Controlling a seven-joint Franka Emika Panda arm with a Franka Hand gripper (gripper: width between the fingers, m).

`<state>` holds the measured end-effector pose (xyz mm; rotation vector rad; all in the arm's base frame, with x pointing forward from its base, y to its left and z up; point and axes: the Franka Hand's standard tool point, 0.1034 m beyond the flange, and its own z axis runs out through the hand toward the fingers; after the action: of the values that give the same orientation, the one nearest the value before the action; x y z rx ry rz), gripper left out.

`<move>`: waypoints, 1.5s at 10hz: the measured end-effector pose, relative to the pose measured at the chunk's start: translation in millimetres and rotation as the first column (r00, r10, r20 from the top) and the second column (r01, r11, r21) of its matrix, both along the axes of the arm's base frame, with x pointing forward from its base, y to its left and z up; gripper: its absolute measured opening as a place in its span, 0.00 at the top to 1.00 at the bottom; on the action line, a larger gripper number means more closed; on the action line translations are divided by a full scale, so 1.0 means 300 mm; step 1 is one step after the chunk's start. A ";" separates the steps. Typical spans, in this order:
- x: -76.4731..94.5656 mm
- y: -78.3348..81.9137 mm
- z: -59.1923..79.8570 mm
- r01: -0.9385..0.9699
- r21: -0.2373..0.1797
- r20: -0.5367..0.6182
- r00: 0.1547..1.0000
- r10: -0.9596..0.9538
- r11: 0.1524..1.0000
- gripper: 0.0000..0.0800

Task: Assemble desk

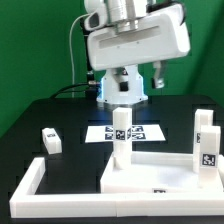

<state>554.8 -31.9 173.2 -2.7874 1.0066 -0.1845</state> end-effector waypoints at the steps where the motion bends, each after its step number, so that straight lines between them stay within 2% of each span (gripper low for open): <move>1: -0.020 -0.028 -0.013 -0.061 -0.007 -0.007 0.998 0.061 0.998 0.19; 2: -0.026 -0.021 -0.013 -0.090 0.001 -0.022 0.996 0.090 0.996 0.19; 6: -0.032 -0.035 -0.022 -0.384 -0.054 0.001 0.923 0.385 0.922 0.19; 8: -0.104 -0.128 -0.074 -0.540 -0.072 -0.026 0.841 0.540 0.838 0.19; 10: -0.180 -0.233 -0.127 -0.732 -0.113 -0.058 0.680 0.731 0.672 0.19; 11: -0.205 -0.298 -0.149 -0.777 -0.120 -0.064 0.628 0.776 0.618 0.19; 12: -0.215 -0.339 -0.164 -0.817 -0.123 -0.072 0.574 0.816 0.563 0.19; 13: -0.213 -0.337 -0.163 -0.829 -0.125 -0.078 0.555 0.828 0.544 0.19; 15: -0.217 -0.347 -0.163 -0.902 -0.138 -0.093 0.422 0.902 0.408 0.19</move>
Offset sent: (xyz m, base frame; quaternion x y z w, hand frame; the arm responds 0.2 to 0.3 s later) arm 0.0000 0.0000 0.0000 0.0000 0.0000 -0.1938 0.9810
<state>489.5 -135.9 124.4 -3.0078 -0.6932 -0.0987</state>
